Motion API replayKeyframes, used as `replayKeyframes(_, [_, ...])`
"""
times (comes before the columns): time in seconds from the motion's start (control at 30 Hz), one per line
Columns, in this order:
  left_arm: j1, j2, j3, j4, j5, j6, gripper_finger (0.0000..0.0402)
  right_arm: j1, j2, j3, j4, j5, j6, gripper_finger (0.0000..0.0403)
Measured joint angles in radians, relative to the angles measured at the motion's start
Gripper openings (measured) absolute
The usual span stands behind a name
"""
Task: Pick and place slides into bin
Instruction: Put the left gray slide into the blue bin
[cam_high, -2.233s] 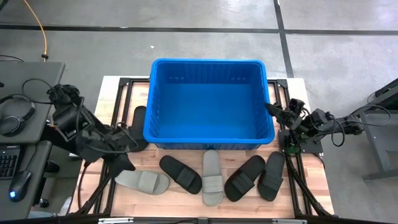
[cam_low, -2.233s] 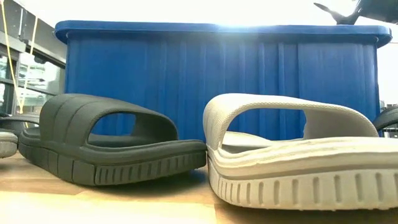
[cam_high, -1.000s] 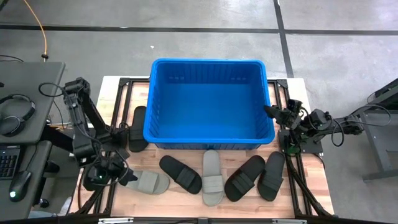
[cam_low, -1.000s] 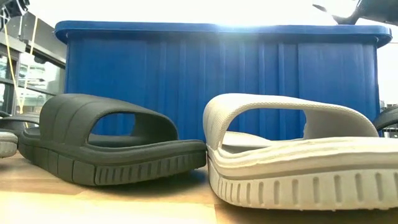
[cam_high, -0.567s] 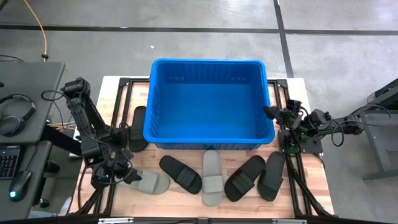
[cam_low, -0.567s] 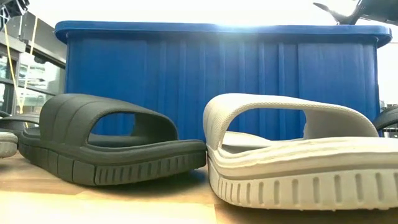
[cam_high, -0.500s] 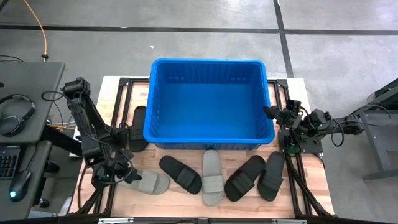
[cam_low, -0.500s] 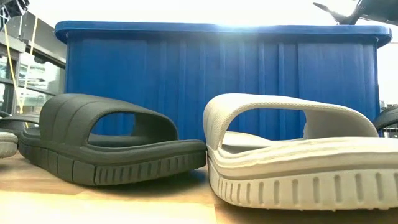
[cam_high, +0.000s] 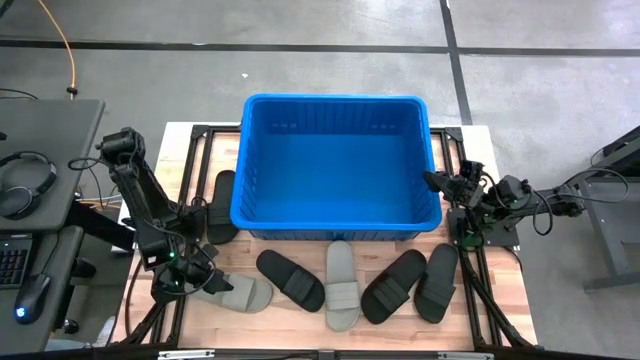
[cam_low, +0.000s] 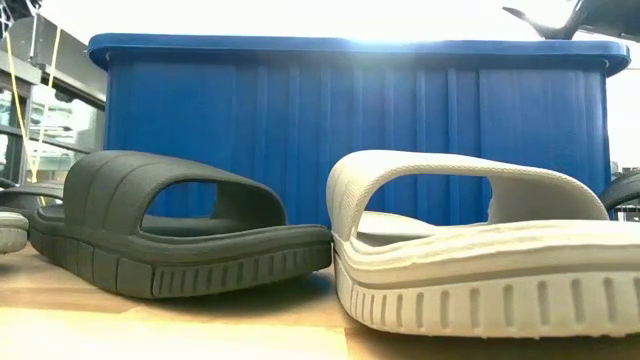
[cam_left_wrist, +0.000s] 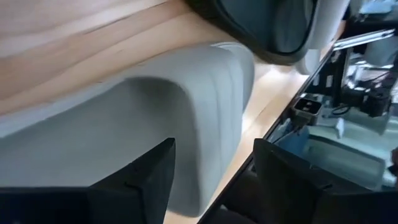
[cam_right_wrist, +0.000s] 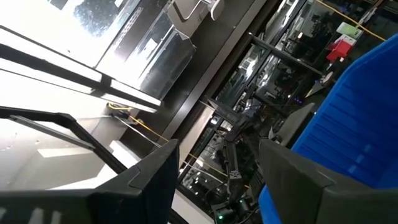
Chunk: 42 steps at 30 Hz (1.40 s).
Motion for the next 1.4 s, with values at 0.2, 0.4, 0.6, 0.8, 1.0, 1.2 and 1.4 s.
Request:
replayKeyframes(0.2, [0.016, 0.059, 0.0, 0.05, -0.011, -0.016, 0.0191, 0.0, 0.0, 0.0, -0.012, 0.0, -0.004, 0.021])
replayKeyframes(0.4, [0.082, 0.095, 0.0, 0.127, 0.003, 0.049, 0.0176, 0.0, 0.0, 0.0, -0.023, 0.0, -0.003, 0.021])
replayKeyframes(0.6, [0.144, 0.101, 0.0, 0.183, 0.111, 0.158, 0.0132, 0.0, 0.0, 0.0, -0.031, 0.0, -0.004, 0.021])
replayKeyframes(0.8, [0.153, 0.101, 0.0, 0.178, 0.122, 0.166, 0.0049, 0.0, 0.0, 0.0, -0.035, 0.0, -0.007, 0.021])
replayKeyframes(1.0, [0.15, 0.101, 0.0, 0.188, 0.118, 0.168, 0.0017, 0.0, 0.0, 0.0, -0.035, 0.0, -0.012, 0.021])
replayKeyframes(1.2, [0.15, 0.101, 0.0, 0.302, 0.133, 0.225, 0.0018, 0.0, 0.0, 0.0, -0.007, 0.0, -0.012, 0.021])
replayKeyframes(1.4, [0.15, 0.073, 0.0, 0.385, 0.108, 0.278, 0.0015, 0.0, 0.0, 0.0, 0.08, 0.0, -0.044, 0.021])
